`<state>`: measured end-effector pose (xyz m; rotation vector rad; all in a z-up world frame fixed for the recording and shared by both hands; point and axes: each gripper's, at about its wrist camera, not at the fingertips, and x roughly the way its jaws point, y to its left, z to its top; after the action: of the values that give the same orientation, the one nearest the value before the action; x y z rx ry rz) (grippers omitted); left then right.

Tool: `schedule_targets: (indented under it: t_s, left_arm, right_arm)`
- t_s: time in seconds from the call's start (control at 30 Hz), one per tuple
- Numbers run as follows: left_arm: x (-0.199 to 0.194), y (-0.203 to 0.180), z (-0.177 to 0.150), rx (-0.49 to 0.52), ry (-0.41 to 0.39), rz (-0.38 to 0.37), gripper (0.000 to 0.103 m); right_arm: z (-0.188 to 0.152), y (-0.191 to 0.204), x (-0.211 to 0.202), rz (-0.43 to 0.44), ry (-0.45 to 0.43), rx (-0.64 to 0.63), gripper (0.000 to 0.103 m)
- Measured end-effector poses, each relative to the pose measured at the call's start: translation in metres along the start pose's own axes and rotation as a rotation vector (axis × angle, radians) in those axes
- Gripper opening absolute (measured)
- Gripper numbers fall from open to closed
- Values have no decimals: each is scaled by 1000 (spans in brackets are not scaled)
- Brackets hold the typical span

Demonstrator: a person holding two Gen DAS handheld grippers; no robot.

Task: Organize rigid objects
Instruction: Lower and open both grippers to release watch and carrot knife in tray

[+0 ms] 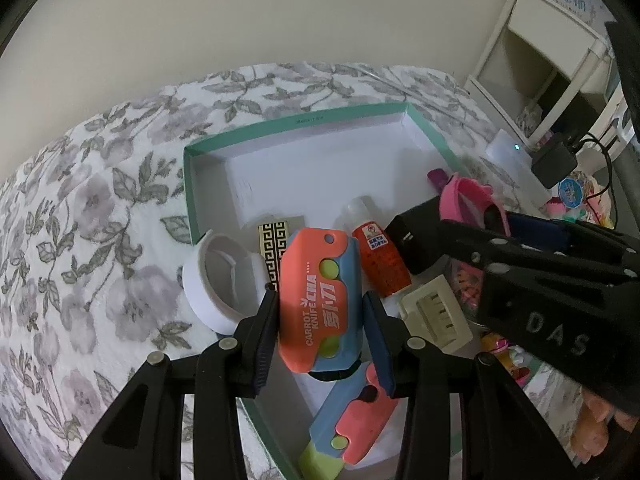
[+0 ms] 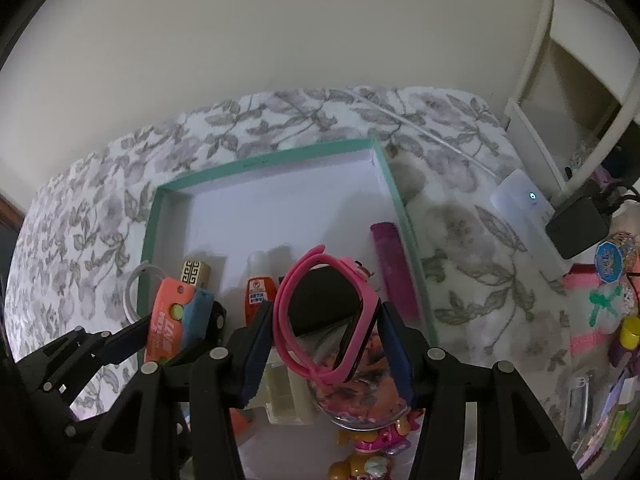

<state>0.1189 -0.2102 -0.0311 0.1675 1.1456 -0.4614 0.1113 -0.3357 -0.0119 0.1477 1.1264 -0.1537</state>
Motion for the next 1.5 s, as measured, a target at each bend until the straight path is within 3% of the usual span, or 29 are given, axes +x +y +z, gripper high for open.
schedule_targets:
  t_s: [0.6, 1.1, 1.3, 1.5]
  left_arm:
    - [0, -2, 0, -2, 1, 9, 44]
    - [-33, -9, 7, 7, -44, -19, 57]
    - [-42, 5, 11, -23, -53, -7, 57]
    - [-47, 35, 12, -99, -58, 62, 57]
  right_arm:
    - [-4, 13, 15, -16, 23, -62, 57]
    - [3, 9, -14, 1, -48, -29, 65]
    - [7, 6, -31, 7, -98, -4, 65]
    - [7, 4, -32, 9, -106, 11, 66]
